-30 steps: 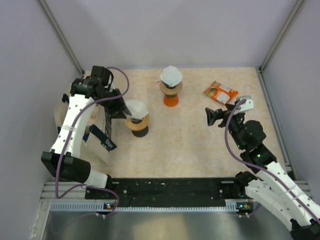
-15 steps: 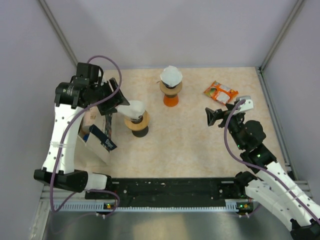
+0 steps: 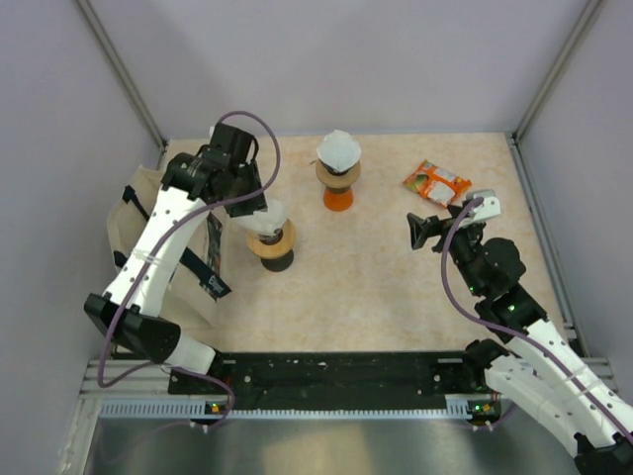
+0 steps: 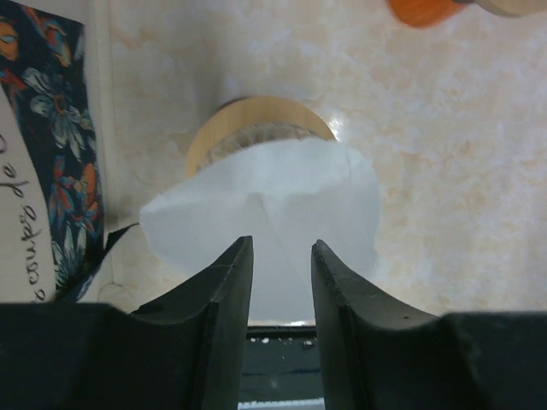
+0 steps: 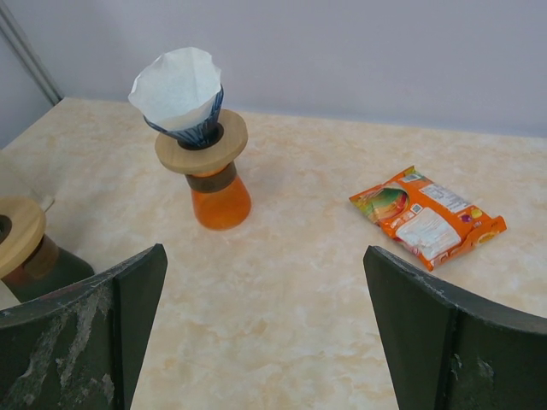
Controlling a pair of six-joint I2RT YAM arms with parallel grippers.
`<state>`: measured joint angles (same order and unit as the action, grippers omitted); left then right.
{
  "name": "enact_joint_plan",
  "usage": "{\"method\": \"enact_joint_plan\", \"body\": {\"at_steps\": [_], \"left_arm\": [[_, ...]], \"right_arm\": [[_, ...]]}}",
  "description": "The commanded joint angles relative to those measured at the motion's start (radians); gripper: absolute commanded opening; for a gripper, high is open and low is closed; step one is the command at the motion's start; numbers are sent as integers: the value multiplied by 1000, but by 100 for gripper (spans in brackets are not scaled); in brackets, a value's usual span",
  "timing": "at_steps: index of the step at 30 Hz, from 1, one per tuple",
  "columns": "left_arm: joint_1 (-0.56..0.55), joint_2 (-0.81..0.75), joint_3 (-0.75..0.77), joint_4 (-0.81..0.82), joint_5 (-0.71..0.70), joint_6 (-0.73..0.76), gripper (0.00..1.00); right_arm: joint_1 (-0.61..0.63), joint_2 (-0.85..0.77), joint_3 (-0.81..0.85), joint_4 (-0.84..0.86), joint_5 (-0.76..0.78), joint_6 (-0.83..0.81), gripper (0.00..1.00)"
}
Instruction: Place the coffee filter in the dripper
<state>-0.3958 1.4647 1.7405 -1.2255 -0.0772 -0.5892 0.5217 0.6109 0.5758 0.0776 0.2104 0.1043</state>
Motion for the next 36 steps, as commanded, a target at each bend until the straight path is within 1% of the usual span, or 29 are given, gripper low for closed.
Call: {"method": "enact_joint_plan", "body": {"at_steps": [1, 3, 6, 11, 18, 25, 29, 36], "left_arm": [[2, 45, 7, 20, -183, 8, 37], [-2, 49, -2, 17, -203, 14, 35], [0, 46, -35, 46, -155, 40, 35], [-2, 49, -105, 116, -90, 42, 34], [-3, 75, -110, 103, -73, 52, 33], [-3, 80, -160, 110, -13, 61, 32], [-3, 82, -179, 98, -21, 60, 32], [-3, 89, -202, 130, -3, 57, 32]], "right_arm": [[1, -2, -1, 11, 15, -11, 99], [3, -2, -1, 11, 15, -12, 99], [3, 1, -2, 11, 21, -15, 99], [3, 6, -1, 7, 24, -18, 99], [3, 6, -2, 4, 32, -23, 99], [4, 15, 1, 5, 37, -23, 99], [4, 15, -1, 5, 41, -25, 99], [3, 16, -1, 5, 43, -25, 99]]}}
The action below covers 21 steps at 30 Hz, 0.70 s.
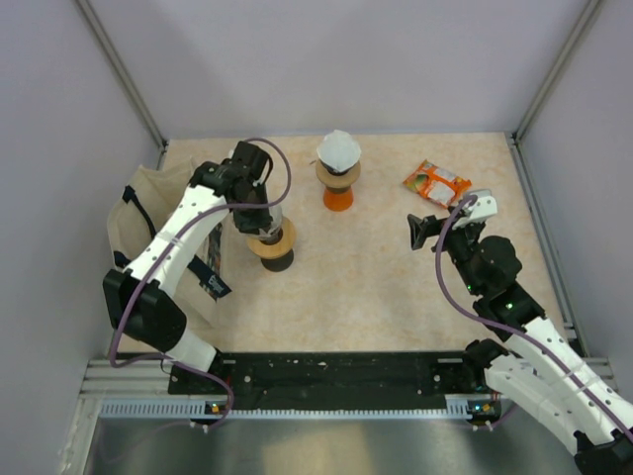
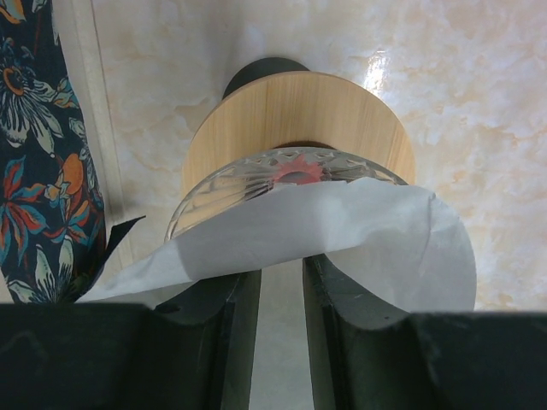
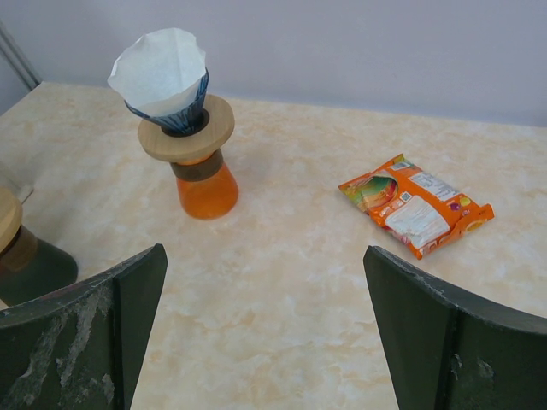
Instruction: Place the coffee filter in the dripper
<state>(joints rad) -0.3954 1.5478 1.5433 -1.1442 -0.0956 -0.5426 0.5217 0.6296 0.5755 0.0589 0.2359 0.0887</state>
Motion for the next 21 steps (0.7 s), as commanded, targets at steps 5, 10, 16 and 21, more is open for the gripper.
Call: {"method": "enact_joint_plan", "body": {"at_steps": [5, 10, 16, 21], "left_arm": [[-3, 21, -2, 57, 30, 13, 32], [-3, 28, -2, 70, 30, 13, 32], [-5, 38, -3, 64, 23, 13, 32], [-5, 34, -8, 64, 13, 13, 32]], "right_arm": [[3, -1, 0, 24, 19, -7, 99], [3, 2, -3, 24, 17, -9, 99], [3, 1, -2, 22, 23, -12, 99], [3, 2, -2, 24, 23, -15, 99]]}}
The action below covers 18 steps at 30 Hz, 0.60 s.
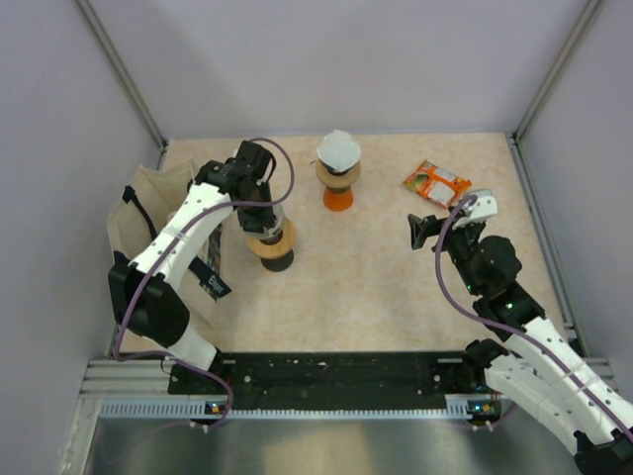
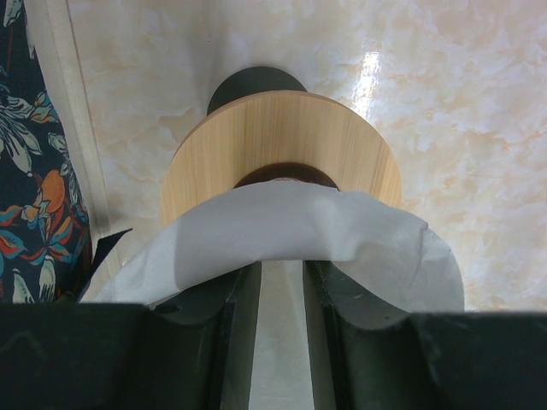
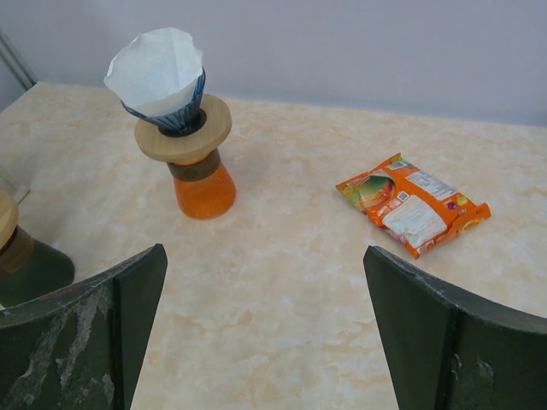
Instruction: Place the coffee filter in the dripper
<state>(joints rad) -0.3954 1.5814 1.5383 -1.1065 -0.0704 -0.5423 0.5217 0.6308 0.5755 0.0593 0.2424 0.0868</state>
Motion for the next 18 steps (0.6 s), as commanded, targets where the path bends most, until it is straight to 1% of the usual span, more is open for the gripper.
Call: {"method": "enact_joint_plan", "body": {"at_steps": [1, 6, 13, 18], "left_arm": [[-5, 0, -1, 27, -12, 13, 32], [-10, -14, 14, 23, 1, 15, 34], [-16, -52, 26, 17, -17, 13, 38], [-16, -69, 26, 16, -16, 11, 44]], "right_arm": [[3, 1, 0, 24, 17, -13, 99], [3, 1, 1, 24, 15, -12, 99], [3, 1, 1, 24, 14, -12, 99], [3, 3, 0, 25, 11, -13, 99]]}}
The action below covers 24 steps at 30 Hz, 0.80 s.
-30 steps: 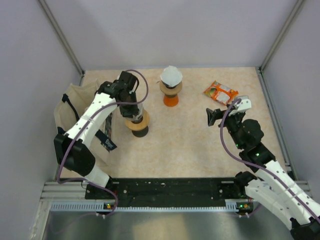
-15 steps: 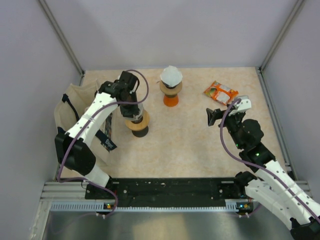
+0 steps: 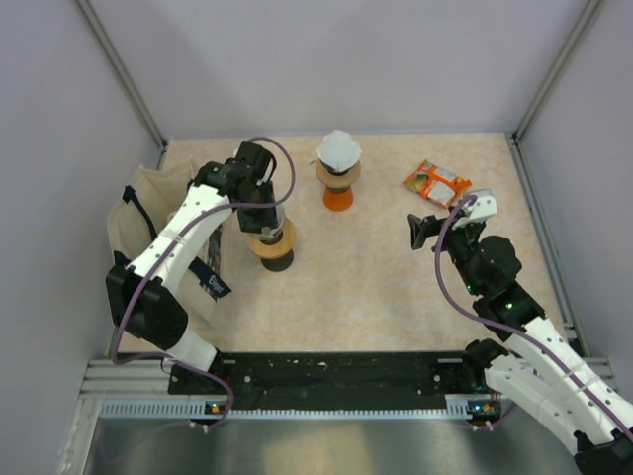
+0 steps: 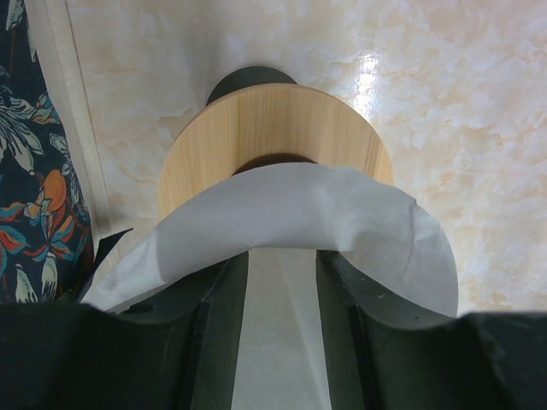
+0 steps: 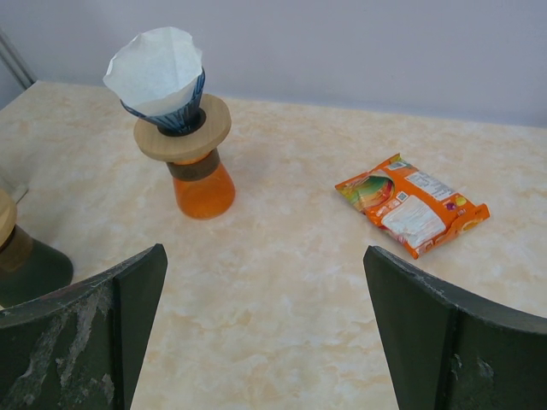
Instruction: Place the coffee filter in the dripper
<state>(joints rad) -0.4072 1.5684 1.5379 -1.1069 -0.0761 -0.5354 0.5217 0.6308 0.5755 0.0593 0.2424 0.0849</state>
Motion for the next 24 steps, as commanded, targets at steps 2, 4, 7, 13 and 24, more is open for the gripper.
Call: {"method": "enact_joint_plan", "body": {"at_steps": [2, 4, 7, 13, 24], "left_arm": [[-4, -57, 30, 18, -10, 5, 45], [-4, -57, 33, 19, -10, 5, 48], [-4, -54, 33, 18, -11, 3, 50], [-4, -53, 34, 18, -4, 5, 51], [-5, -50, 42, 25, 1, 2, 44]], "right_arm": [[4, 3, 0, 24, 11, -11, 99], [3, 3, 0, 25, 11, -11, 99], [3, 1, 0, 24, 11, -11, 99], [3, 0, 0, 25, 12, -13, 99], [3, 1, 1, 25, 12, -13, 99]]}}
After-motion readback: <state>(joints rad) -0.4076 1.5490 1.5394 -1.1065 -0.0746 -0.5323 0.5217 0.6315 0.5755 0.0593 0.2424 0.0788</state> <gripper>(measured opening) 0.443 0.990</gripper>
